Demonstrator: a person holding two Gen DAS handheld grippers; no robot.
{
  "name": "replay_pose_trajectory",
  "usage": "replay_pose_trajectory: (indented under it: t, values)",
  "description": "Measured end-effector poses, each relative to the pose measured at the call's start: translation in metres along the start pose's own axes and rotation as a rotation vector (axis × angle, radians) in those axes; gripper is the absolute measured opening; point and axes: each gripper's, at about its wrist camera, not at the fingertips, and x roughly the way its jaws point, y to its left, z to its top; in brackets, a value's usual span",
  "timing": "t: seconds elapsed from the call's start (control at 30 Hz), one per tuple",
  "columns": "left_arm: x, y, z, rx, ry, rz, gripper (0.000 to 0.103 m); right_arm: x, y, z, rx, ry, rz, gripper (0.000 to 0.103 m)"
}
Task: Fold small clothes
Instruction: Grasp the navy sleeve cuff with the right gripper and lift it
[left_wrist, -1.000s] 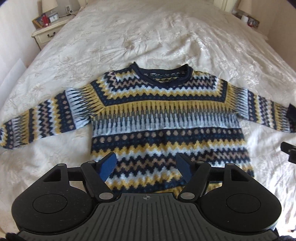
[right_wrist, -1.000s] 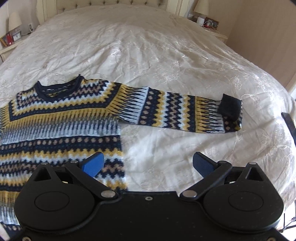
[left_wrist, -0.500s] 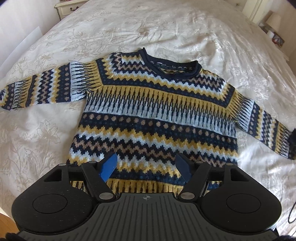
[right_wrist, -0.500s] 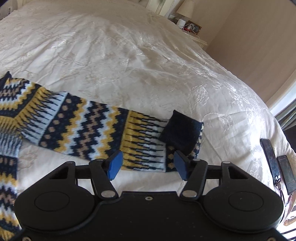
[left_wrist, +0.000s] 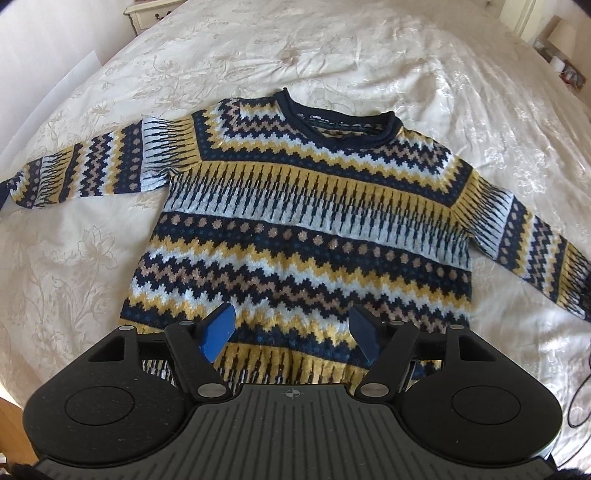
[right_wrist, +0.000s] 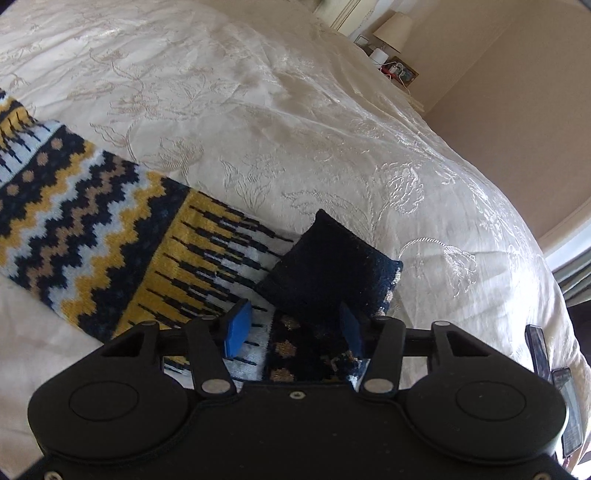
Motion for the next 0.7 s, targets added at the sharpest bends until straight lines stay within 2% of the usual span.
replay_pose_trajectory:
  t: [0.1,0.13,0.17,0.3,0.47,0.7]
  values:
    - [0.001,-0.001,-0.002,0.002,0.003,0.006,0.067,0.005,-0.002,-0.002,-0.028,-0.005,-0.013,0.043]
    - [0.002,-0.001,-0.002,0.001,0.005,0.007,0.067,0.005,-0.005,-0.002,-0.023,-0.010,-0.008,0.029]
    - [0.002,0.000,-0.003,0.000,0.007,0.004,0.067,0.003,-0.010,-0.001,0.000,-0.017,0.011,0.009]
    - [0.003,0.004,-0.002,0.004,-0.001,-0.009,0.067,-0.012,-0.034,0.009,0.164,-0.035,0.077,0.009]
    - [0.007,0.015,0.003,0.027,-0.015,-0.039,0.067,-0.059,-0.039,0.031,0.275,-0.103,0.170,0.009]
    - [0.009,0.052,0.014,0.050,-0.056,-0.067,0.067,-0.144,0.004,0.075,0.339,-0.214,0.369,0.009]
